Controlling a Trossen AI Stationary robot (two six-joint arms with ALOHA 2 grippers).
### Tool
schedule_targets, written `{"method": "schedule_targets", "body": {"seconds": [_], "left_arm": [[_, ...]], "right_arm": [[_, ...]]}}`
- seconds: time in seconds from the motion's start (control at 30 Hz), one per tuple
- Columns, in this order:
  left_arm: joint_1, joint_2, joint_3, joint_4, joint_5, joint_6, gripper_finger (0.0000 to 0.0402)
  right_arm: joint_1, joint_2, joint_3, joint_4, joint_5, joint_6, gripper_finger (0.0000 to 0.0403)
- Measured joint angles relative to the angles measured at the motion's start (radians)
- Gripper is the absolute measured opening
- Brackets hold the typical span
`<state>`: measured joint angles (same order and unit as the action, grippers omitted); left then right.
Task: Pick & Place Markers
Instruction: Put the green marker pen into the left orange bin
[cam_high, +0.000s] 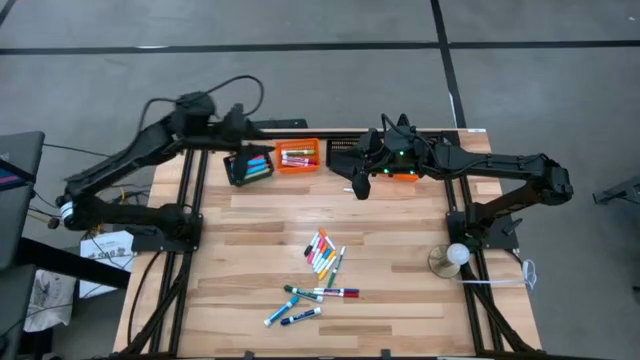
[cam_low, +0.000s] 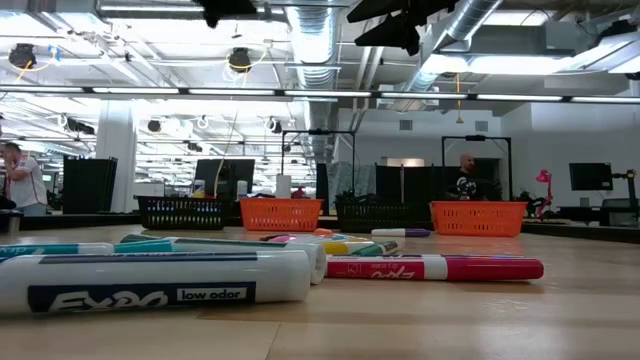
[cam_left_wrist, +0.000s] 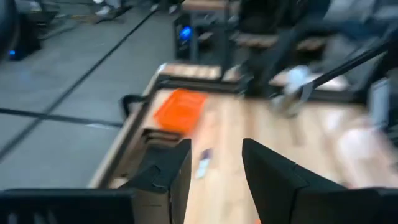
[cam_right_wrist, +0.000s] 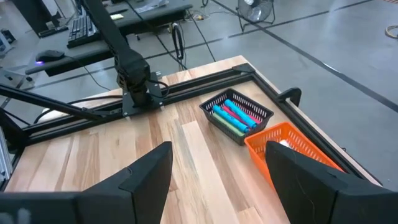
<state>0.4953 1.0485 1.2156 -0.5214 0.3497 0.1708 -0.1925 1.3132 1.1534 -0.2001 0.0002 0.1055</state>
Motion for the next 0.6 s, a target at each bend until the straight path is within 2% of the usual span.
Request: {"method": "schedule_targets", "body": {"seconds": [0.13,0.27,0.4,0.6], "left_arm": [[-0.005,-0.065,0.000,-0.055,0.067,-0.113,0.0142],[-0.040,-0.115,-0.042,-0.068,0.070,-0.182,0.0142],[-0.096,-0.170,-0.163,-0.045,0.070,-0.273,0.0142],[-0.204,-0.249,-0.386,0.138,0.070,-0.488,0.0142]], "right_arm": [[0.000,0.000,0.000,0.001,0.000,0.000,0.0249],[0.000,0.000,0.000,0.003,0.000,0.000,0.0249],[0.001,0.000,0.000,0.002,0.000,0.000,0.0249],[0.003,0.000,0.000,0.006,-0.002,0.000,0.0249]]}}
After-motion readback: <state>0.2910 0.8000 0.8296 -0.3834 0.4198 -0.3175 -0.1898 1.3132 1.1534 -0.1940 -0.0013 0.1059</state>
